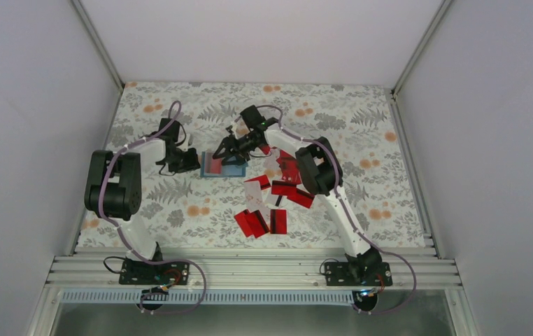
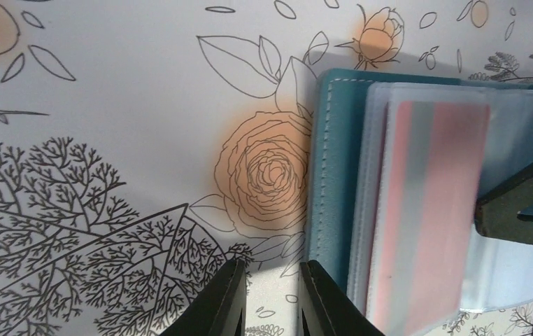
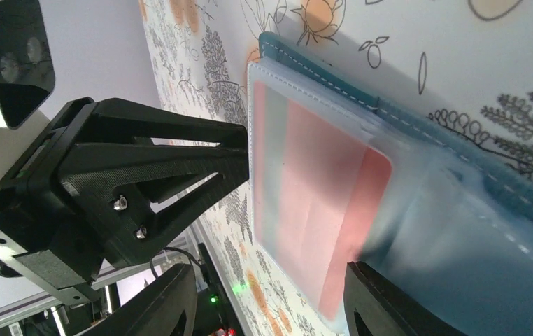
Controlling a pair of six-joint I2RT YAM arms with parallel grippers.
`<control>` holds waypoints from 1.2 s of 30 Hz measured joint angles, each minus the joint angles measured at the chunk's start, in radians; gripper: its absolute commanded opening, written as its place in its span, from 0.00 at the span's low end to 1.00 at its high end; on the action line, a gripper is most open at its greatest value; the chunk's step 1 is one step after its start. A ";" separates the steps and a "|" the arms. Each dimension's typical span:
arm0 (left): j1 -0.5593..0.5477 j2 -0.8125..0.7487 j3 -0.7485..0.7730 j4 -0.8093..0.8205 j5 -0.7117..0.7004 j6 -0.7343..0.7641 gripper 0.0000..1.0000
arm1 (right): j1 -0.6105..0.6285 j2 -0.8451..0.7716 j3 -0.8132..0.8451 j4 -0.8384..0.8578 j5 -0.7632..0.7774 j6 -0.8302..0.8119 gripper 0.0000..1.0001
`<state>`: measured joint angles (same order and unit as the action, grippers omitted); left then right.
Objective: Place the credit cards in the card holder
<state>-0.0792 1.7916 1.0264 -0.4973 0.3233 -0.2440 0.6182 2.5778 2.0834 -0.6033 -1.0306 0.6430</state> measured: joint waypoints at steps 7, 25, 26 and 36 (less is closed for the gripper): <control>0.000 0.000 0.002 0.002 0.003 0.000 0.25 | -0.005 -0.002 0.001 0.009 -0.005 -0.021 0.54; -0.161 -0.267 0.058 -0.208 -0.146 -0.077 0.48 | -0.138 -0.573 -0.525 -0.048 0.334 -0.256 0.56; -0.191 -0.269 0.076 -0.222 -0.151 -0.079 0.51 | -0.147 -0.594 -0.562 -0.048 0.356 -0.255 0.57; -0.451 -0.152 0.386 -0.238 -0.124 -0.089 0.57 | -0.287 -0.819 -0.885 -0.009 0.520 -0.199 0.62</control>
<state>-0.5297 1.6398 1.4128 -0.7357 0.1989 -0.3325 0.3309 1.7592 1.1988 -0.6125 -0.5106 0.4438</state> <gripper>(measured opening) 0.570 0.606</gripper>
